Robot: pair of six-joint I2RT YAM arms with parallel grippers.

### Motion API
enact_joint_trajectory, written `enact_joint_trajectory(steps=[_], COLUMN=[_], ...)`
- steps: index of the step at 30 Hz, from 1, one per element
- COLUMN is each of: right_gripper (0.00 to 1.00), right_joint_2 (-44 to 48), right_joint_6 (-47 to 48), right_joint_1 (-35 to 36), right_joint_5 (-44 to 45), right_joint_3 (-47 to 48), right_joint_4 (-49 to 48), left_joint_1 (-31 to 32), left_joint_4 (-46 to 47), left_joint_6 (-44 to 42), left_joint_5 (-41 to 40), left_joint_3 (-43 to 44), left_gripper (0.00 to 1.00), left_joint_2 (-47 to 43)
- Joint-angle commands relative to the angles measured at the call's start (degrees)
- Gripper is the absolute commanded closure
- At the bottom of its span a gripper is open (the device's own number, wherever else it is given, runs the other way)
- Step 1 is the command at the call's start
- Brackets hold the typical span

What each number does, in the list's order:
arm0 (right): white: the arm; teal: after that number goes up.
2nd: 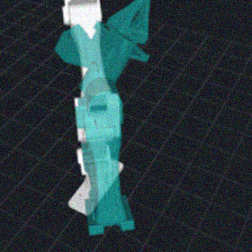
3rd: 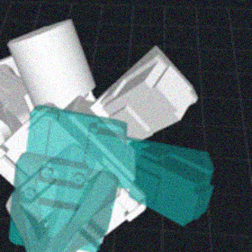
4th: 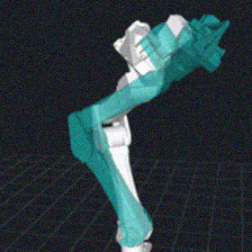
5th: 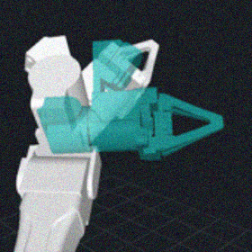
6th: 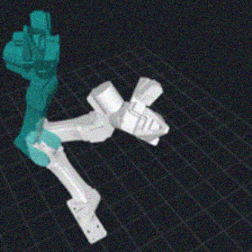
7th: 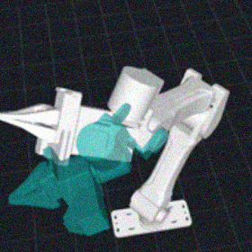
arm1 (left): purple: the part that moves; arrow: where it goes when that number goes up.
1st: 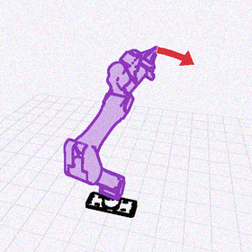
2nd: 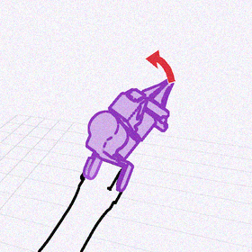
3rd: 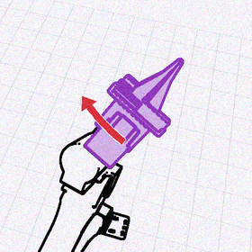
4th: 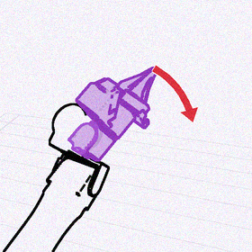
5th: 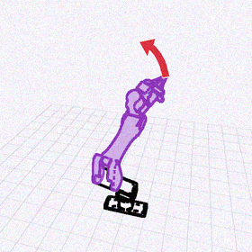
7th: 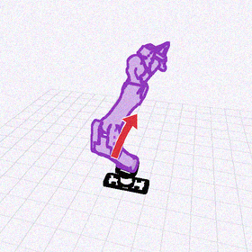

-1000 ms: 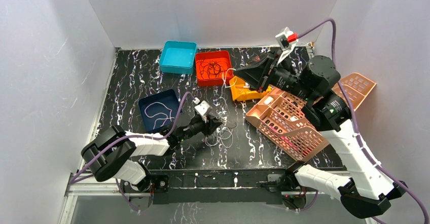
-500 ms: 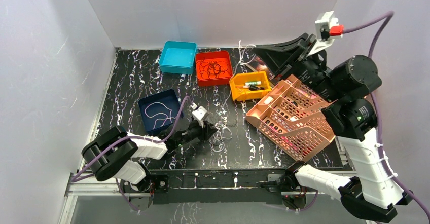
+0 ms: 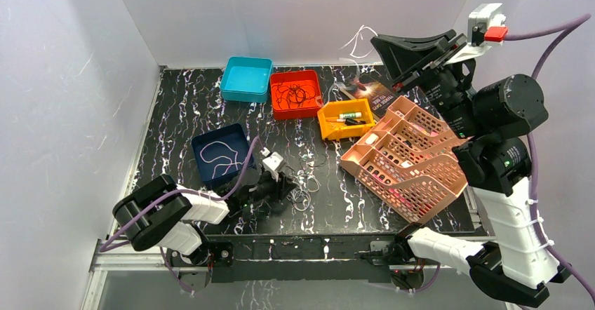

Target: Untangle the cables

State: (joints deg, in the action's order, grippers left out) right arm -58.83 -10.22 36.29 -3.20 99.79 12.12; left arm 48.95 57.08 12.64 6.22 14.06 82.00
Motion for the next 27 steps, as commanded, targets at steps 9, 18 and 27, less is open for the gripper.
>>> enact_joint_trajectory(steps=[9,18,27], right_gripper=[1.0,1.0,1.0], right_joint_2=[1.6,3.4,5.0], right_joint_6=[-0.5,-1.8,-0.8], right_joint_1=[-0.1,-0.1,0.0], right_joint_5=[3.2,4.9,-2.1], right_joint_3=[-6.5,-14.8,-21.7], right_joint_4=[-1.6,0.3,-0.1], left_joint_1=[0.2,0.3,0.2], left_joint_4=[-7.9,-29.7,-38.2], left_joint_6=[0.9,0.0,-9.3], left_joint_5=[-3.6,-7.6,-3.4], left_joint_3=[2.2,8.7,15.8], left_gripper=[0.35,0.23,0.2], left_joint_2=[-15.8,-30.7,-41.9])
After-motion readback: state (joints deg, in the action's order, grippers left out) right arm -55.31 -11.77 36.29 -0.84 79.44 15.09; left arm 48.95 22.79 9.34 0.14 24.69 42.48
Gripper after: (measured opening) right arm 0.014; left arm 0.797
